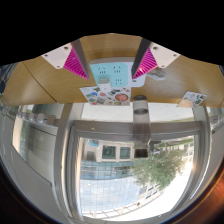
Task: Unplug charger
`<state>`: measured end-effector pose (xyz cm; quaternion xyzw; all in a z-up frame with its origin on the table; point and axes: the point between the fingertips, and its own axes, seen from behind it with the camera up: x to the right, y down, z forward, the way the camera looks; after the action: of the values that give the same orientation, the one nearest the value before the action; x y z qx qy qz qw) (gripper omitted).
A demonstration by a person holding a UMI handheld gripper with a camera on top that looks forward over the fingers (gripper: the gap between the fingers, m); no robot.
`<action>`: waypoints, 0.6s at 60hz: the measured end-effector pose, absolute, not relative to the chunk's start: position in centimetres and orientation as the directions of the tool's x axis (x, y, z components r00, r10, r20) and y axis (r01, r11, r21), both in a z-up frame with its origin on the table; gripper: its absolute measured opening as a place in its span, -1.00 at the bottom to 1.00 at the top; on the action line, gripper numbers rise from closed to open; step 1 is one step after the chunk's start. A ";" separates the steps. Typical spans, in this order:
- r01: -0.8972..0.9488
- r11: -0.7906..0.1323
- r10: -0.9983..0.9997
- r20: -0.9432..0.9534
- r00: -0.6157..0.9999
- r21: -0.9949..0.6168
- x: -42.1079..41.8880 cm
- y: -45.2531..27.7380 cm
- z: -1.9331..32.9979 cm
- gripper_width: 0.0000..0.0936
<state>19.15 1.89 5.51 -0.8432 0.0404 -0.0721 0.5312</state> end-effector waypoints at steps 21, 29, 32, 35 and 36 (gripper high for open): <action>-0.007 -0.484 -0.059 0.025 0.998 -0.875 21.5 9.0 2.7 0.08; -0.013 -0.496 -0.088 0.035 0.996 -0.868 22.1 9.0 2.5 -0.44; -0.006 -0.494 -0.080 0.038 0.996 -0.869 22.0 9.0 2.5 -0.47; -0.005 -0.496 -0.072 0.035 0.997 -0.868 22.0 9.0 2.5 -0.55; -0.008 -0.500 -0.070 0.032 0.997 -0.866 22.0 9.0 2.4 -0.56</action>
<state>22.00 9.04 2.39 -0.8655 0.0226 -0.0314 0.4993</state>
